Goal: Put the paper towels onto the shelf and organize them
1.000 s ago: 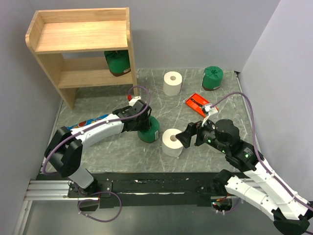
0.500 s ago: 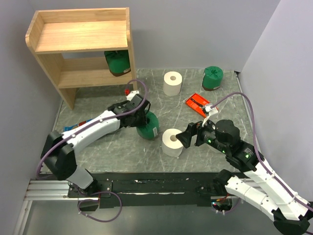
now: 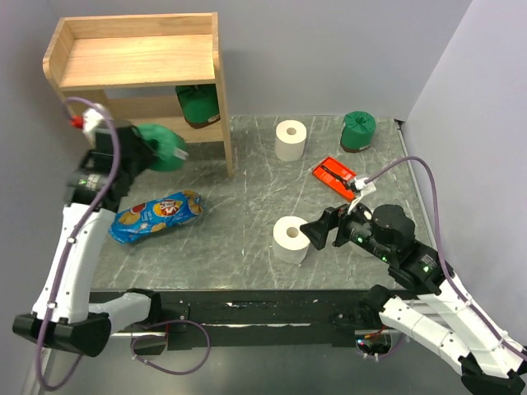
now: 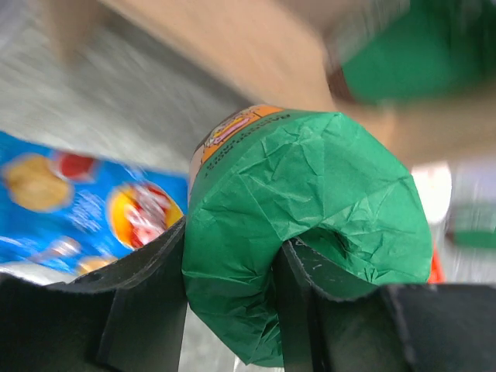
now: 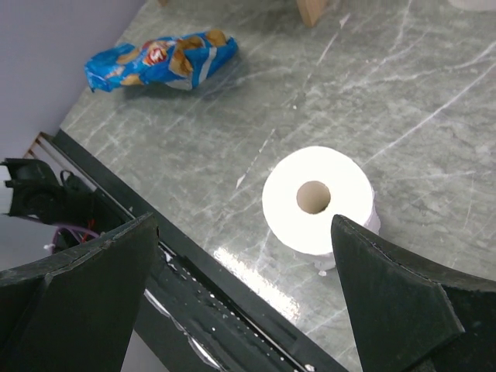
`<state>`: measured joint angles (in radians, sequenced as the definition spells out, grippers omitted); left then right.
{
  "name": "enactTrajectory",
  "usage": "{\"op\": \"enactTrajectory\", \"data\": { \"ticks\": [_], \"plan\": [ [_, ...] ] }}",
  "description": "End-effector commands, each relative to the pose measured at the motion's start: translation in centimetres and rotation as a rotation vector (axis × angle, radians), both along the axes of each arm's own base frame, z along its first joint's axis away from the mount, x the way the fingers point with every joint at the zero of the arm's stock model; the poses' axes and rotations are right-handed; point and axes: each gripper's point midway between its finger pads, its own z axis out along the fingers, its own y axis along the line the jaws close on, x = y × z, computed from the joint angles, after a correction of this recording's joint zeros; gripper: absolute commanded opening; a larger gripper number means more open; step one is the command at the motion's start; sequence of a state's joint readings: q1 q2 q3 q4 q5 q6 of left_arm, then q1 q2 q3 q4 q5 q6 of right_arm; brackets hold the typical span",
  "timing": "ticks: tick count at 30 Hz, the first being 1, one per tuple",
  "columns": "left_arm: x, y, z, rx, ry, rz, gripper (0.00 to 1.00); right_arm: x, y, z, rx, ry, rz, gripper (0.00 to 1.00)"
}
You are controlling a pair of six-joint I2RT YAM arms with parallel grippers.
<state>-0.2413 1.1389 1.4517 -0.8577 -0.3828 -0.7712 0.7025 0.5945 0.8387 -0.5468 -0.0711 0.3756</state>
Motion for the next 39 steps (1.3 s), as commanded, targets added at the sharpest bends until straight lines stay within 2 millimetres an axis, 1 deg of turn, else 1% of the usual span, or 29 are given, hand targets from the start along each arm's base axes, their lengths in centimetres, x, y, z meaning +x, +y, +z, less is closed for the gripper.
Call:
{"op": "enactTrajectory", "data": {
  "ticks": [1,2,4,5,6,7,8,9,11,13,15,18,19,21,22,24,26,27,30,31,33,34,36,38,39],
  "plan": [
    [1.5,3.2,3.9,-0.030,-0.092,0.039,0.46,-0.1,-0.2,3.2,0.050,-0.071,-0.005,1.00],
    [1.9,3.7,4.7,-0.039,-0.111,0.047,0.46,-0.1,-0.3,3.5,0.055,-0.077,-0.005,0.99],
    [3.2,4.4,4.9,-0.063,-0.116,0.055,0.45,-0.1,-0.3,3.7,0.060,-0.077,-0.007,1.00],
    [3.8,4.5,6.0,-0.070,-0.149,0.055,0.44,-0.1,-0.2,3.7,0.061,-0.078,-0.006,1.00],
    [4.2,4.5,6.3,-0.079,-0.158,0.057,0.44,-0.1,-0.3,3.8,0.062,-0.079,-0.007,1.00],
    [5.0,4.5,6.1,-0.082,-0.153,0.060,0.44,-0.2,-0.3,3.9,0.060,-0.078,-0.009,1.00],
    [5.5,4.4,6.7,-0.086,-0.169,0.062,0.44,-0.1,-0.4,4.0,0.061,-0.080,-0.012,1.00],
    [6.3,4.4,6.2,-0.093,-0.156,0.062,0.44,-0.1,-0.5,4.1,0.060,-0.083,-0.014,1.00],
    [7.1,4.6,6.3,-0.092,-0.162,0.075,0.43,-0.2,-0.6,4.2,0.057,-0.085,-0.017,1.00],
    [7.9,4.7,5.8,-0.110,-0.159,0.098,0.43,-0.2,-0.9,4.4,0.049,-0.094,-0.024,1.00],
    [8.6,4.7,6.0,-0.125,-0.181,0.106,0.42,-0.4,-1.3,4.7,0.046,-0.099,-0.035,1.00],
    [9.3,5.4,6.0,-0.113,-0.190,0.146,0.43,-0.6,-1.8,5.2,0.055,-0.117,-0.042,1.00],
    [9.3,6.6,6.2,-0.106,-0.197,0.178,0.43,-0.7,-1.8,5.4,0.056,-0.125,-0.040,1.00],
    [9.8,6.9,6.0,-0.099,-0.195,0.190,0.43,-0.9,-2.0,5.6,0.049,-0.129,-0.041,1.00],
    [10.0,7.0,6.5,-0.096,-0.210,0.189,0.43,-0.9,-2.2,5.8,0.046,-0.136,-0.042,0.99],
    [10.5,7.0,6.4,-0.096,-0.212,0.194,0.44,-0.9,-2.4,6.1,0.043,-0.142,-0.049,1.00],
    [10.8,7.1,6.8,-0.099,-0.226,0.194,0.44,-0.9,-2.5,6.2,0.042,-0.146,-0.049,1.00],
    [11.2,7.1,6.5,-0.099,-0.219,0.193,0.44,-0.9,-2.4,6.3,0.048,-0.148,-0.049,1.00],
    [12.1,6.7,6.6,-0.110,-0.231,0.170,0.44,-0.9,-2.4,6.5,0.052,-0.146,-0.051,0.99],
    [12.3,6.5,6.2,-0.116,-0.225,0.163,0.45,-0.9,-2.3,6.7,0.057,-0.150,-0.051,1.00],
    [12.7,6.4,6.0,-0.123,-0.231,0.161,0.45,-0.8,-2.2,6.8,0.060,-0.149,-0.048,1.00],
    [12.8,6.4,5.4,-0.125,-0.218,0.161,0.46,-0.8,-2.2,6.9,0.062,-0.149,-0.048,1.00],
    [13.1,6.4,5.0,-0.130,-0.221,0.165,0.47,-0.8,-2.2,6.9,0.064,-0.148,-0.051,1.00],
    [13.3,6.4,4.2,-0.132,-0.214,0.167,0.49,-0.8,-2.2,6.9,0.065,-0.147,-0.051,1.00],
    [13.5,6.4,4.4,-0.136,-0.234,0.165,0.50,-0.8,-2.2,6.9,0.066,-0.148,-0.052,1.00]
  ]
}}
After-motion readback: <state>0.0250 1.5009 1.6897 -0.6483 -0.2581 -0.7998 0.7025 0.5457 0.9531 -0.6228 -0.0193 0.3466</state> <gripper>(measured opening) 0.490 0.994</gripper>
